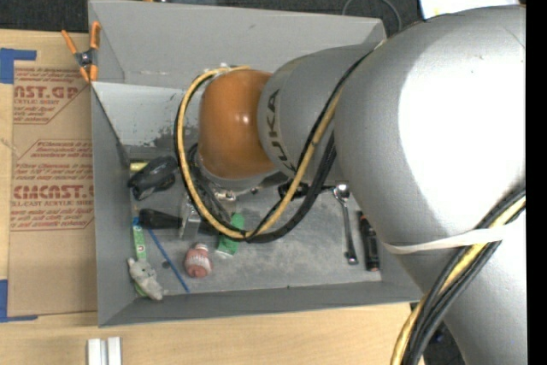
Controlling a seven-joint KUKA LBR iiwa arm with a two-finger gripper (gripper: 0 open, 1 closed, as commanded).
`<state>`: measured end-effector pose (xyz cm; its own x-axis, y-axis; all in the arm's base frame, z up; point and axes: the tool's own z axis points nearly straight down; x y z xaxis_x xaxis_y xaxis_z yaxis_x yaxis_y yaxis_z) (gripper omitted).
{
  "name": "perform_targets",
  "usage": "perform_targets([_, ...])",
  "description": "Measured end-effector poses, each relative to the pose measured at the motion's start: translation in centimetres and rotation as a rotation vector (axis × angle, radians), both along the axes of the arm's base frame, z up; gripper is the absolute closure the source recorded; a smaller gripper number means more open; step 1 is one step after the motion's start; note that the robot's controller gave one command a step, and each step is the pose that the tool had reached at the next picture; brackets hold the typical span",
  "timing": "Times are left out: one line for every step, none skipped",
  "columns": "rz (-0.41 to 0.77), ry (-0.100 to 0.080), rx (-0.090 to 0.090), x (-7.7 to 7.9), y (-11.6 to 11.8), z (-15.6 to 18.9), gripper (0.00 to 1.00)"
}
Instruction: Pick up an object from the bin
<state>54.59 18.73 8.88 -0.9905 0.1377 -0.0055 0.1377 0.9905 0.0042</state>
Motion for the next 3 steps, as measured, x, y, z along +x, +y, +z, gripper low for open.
perform_targets([0.001,-0.007,0.002,0.2,0.1,2.1,1.00])
perform_targets([0.001,0.002,0.000,0.0,0.0,3.8,1.00])
perform_targets([0.001,-0.005,0.002,0.1,0.1,7.5,1.00])
